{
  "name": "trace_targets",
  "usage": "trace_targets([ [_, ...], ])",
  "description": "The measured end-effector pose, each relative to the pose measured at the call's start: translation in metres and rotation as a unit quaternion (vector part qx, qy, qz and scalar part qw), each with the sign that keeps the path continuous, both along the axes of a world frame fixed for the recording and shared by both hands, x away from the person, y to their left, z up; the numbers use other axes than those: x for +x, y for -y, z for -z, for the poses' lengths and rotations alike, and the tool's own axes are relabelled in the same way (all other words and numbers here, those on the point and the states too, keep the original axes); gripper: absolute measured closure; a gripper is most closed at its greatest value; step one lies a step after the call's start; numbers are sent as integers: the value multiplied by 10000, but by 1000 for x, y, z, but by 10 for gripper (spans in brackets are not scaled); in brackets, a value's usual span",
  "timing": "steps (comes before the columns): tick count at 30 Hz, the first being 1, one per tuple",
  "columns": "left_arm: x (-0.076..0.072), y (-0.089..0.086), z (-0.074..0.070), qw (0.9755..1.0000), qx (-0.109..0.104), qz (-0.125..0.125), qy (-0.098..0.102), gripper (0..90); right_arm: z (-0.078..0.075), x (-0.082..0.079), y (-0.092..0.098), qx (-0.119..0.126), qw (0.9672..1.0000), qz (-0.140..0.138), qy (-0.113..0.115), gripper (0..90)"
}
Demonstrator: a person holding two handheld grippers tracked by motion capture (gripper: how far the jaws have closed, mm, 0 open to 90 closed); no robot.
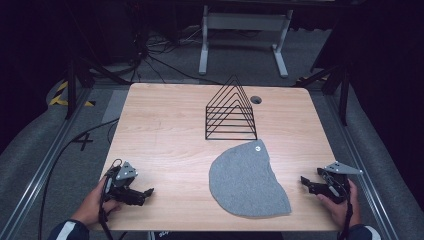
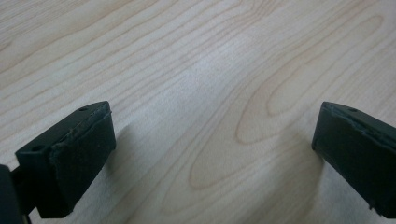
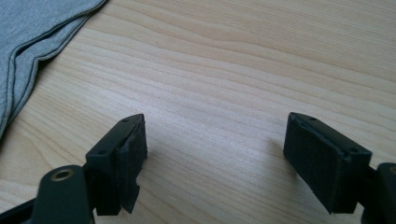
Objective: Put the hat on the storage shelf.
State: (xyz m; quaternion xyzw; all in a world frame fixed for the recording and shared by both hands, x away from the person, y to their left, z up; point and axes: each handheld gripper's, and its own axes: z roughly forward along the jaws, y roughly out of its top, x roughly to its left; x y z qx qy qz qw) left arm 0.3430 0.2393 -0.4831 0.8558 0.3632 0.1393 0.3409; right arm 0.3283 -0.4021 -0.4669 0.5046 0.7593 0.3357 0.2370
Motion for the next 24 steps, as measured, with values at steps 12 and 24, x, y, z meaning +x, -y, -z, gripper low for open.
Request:
trace_targets([
  [12,11,12,-3,9965,22,835,-20,53,0,-1,-1,-64,9999,-103,-5,234],
  [24,15,36,-12,9937,-113,1114,40,253,-21,-6,-24,-214,9932,-1105,291,472],
])
